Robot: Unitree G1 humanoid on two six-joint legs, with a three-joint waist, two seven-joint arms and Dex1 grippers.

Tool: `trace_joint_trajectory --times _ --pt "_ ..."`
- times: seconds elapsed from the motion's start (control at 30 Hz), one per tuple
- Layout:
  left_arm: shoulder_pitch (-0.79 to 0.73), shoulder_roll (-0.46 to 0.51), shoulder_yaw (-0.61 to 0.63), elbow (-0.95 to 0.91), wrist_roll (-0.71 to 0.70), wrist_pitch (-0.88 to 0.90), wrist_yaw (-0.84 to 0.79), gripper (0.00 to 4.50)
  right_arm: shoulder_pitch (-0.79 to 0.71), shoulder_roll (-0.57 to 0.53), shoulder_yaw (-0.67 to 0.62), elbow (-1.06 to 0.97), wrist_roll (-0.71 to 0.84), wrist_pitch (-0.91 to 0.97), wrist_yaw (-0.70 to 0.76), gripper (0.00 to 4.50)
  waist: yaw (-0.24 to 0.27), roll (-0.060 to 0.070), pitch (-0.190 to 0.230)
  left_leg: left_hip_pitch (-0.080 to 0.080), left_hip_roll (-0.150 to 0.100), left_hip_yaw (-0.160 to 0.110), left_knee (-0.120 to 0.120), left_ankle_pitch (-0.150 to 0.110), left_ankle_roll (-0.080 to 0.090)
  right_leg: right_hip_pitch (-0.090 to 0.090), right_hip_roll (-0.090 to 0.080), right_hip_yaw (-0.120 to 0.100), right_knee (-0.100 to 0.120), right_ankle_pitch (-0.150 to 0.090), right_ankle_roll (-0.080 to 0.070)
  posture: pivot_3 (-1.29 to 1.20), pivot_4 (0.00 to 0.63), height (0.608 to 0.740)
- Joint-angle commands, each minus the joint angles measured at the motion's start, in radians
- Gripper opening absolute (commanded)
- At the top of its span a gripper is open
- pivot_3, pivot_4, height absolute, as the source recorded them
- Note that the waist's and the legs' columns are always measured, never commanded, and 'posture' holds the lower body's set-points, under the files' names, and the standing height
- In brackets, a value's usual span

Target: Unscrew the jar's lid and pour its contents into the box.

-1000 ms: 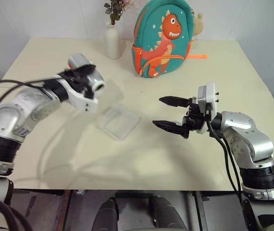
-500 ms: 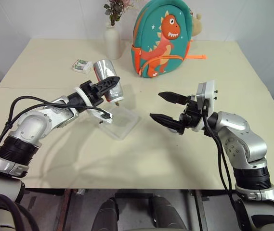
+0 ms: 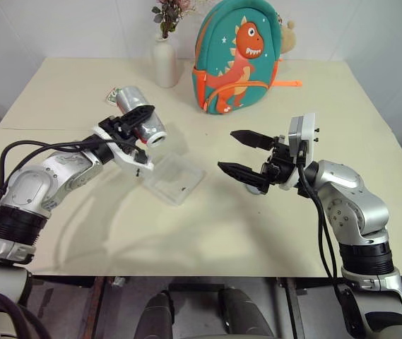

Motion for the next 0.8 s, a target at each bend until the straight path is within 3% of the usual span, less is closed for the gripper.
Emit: trace_joint_trajectory --times 0.03,0.2,0.3,0.4,0.5,0.8 --pt "0.032 -0.078 0.16 0.006 -0.35 0.156 -0.199 1.99 -0.003 -0.009 -0.028 -0.023 0.024 -0.007 0.01 4.49 0.0 0.0 0.0 0.0 0.0 0.0 0.001 0.0 0.0 0.0 0.0 0.0 0.001 0.0 0.0 0.0 0.15 0.74" --pt "0.038 -0.219 0.422 0.019 -0.777 0.573 -0.389 1.99 0.001 -0.016 -0.024 -0.04 0.028 0.005 0.014 4.49 -0.005 0.0 0.0 -0.001 0.0 -0.001 0.005 0.0 0.0 0.0 0.0 -0.001 0.003 0.0 0.0 0.0 0.15 0.74" --pt "0.055 -0.263 0.523 -0.025 -0.948 0.796 -0.456 1.99 -0.003 -0.02 -0.015 -0.05 0.024 0.01 0.015 4.49 -0.007 0.0 0.0 0.001 0.0 -0.002 0.005 0.0 0.0 0.001 0.001 -0.001 0.004 0.0 0.0 0.0 0.15 0.74" --pt "0.073 -0.28 0.579 -0.03 -1.017 0.921 -0.453 1.99 -0.009 -0.023 0.001 -0.058 0.014 0.015 0.016 4.49 -0.005 0.0 0.0 0.0 0.0 -0.003 0.005 0.0 0.0 0.002 0.001 -0.002 0.003 0.0 0.0 0.0 0.15 0.74" --pt "0.065 -0.29 0.612 0.027 -1.034 0.936 -0.417 1.99 -0.013 -0.037 0.027 -0.06 -0.013 0.015 0.026 4.49 -0.002 0.0 0.0 0.0 0.0 -0.005 0.006 0.0 0.0 0.002 0.0 -0.003 0.003 0.0 0.0 0.0 0.15 0.74" --pt "0.028 -0.301 0.606 0.288 -0.998 0.659 -0.386 1.99 -0.039 -0.09 0.086 -0.029 -0.074 -0.009 0.096 4.49 -0.002 -0.001 0.0 0.0 0.0 -0.005 0.005 0.0 0.0 0.003 0.0 -0.004 0.001 0.0 0.0 0.0 0.15 0.74"
